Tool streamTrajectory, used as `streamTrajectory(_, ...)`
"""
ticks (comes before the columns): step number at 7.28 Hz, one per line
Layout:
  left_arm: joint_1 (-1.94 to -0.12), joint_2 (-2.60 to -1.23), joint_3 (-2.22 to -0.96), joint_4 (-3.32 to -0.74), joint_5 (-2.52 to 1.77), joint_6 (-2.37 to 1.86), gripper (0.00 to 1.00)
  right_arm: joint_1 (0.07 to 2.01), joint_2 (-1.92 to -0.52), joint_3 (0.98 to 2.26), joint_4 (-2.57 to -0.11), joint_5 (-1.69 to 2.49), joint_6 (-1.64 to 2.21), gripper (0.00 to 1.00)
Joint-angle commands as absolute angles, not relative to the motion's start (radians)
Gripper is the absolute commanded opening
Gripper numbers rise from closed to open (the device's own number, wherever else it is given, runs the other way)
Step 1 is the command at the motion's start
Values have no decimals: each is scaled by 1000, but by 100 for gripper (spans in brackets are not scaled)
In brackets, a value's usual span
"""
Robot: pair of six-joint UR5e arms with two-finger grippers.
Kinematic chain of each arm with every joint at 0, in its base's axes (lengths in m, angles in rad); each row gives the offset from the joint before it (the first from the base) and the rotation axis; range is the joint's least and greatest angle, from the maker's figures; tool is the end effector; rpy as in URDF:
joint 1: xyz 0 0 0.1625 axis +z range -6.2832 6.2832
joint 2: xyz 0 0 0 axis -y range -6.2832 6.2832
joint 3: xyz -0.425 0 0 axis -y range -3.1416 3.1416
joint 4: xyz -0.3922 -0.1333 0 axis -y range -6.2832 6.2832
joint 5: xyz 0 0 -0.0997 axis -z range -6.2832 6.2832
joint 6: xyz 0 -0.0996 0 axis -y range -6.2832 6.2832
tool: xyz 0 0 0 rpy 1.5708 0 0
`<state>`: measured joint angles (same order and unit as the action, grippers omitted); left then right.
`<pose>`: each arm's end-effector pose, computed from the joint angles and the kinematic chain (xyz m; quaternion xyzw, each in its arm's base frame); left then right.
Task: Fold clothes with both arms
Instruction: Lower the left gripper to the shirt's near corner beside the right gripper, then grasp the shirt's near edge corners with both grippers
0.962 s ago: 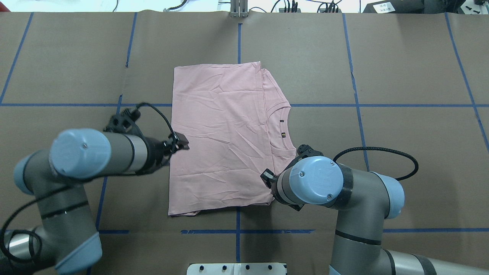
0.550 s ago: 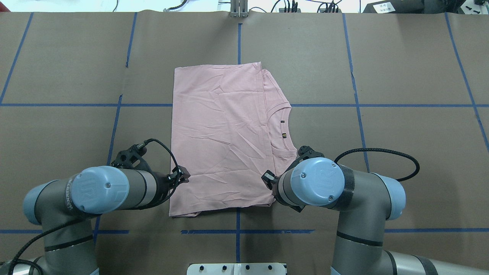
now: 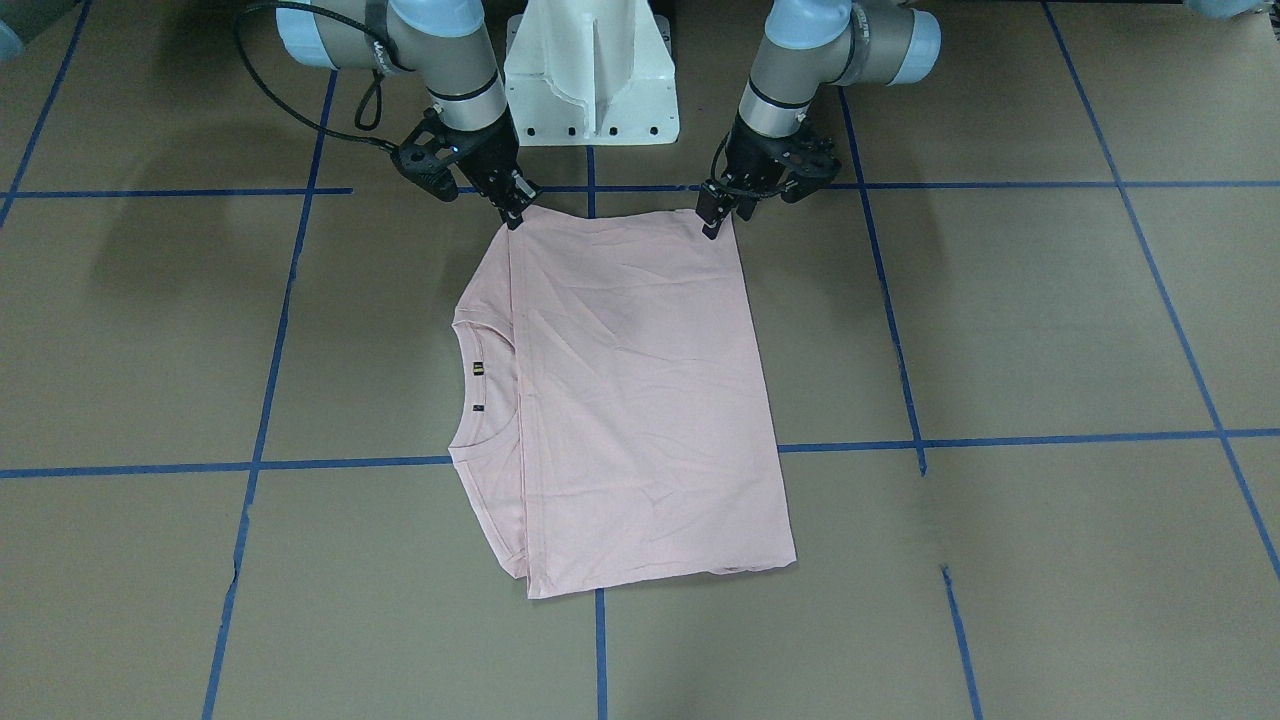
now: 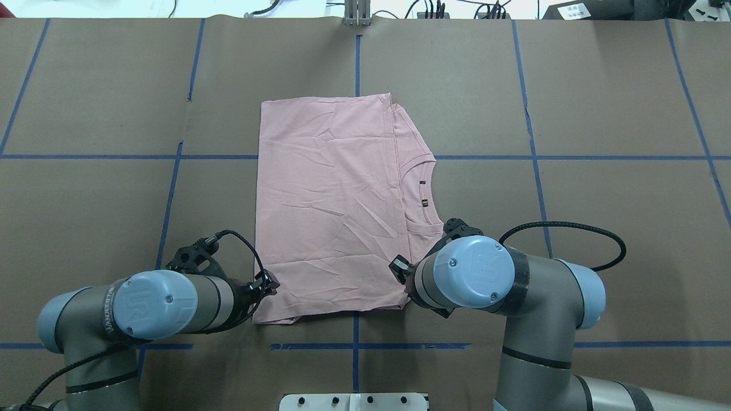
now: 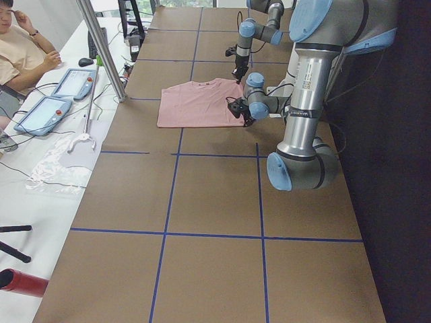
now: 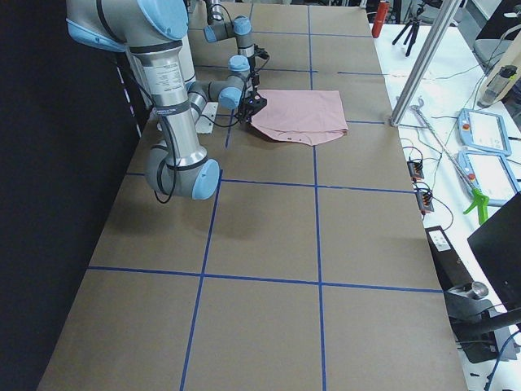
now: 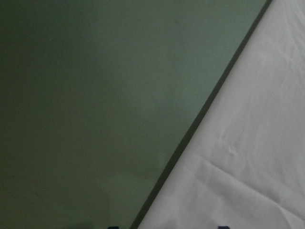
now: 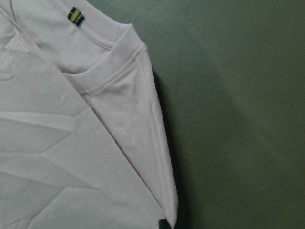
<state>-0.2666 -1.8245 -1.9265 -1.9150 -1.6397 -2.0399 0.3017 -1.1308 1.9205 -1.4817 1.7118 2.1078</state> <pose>0.5137 -0.2714 0.3256 -0.0768 0.4532 -0.3046 0.8342 -0.5343 -0.2912 0.2547 -0.1131 -0.4139 0.3402 0.8367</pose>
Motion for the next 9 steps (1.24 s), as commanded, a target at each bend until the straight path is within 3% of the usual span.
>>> streamTrajectory(1,-247,-1824,-1927,-1914,-1640,-2040,69,301,-1129,1919,-1480,1712,2108,0)
streamTrajectory(5,-227,-1822,-1927,-1908,-1640,-2040,64,301,-1129,1921,-1480,1710,2108,0)
streamTrajectory(6,-227,-1822,-1927,-1905,-1640,-2042,58,302,-1129,1922,-1480,1712,2108,0)
streamTrajectory(7,-227,-1822,-1927,-1905,-1640,-2040,46,302,-1127,1921,-1480,1710,2108,0)
streamTrajectory(8,-227,-1821,-1927,-1905,-1640,-2042,42,302,-1127,1922,-1480,1710,2108,0)
streamTrajectory(9,-229,-1821,-1927,-1905,-1640,-2042,24,302,-1127,1922,-1480,1710,2108,0)
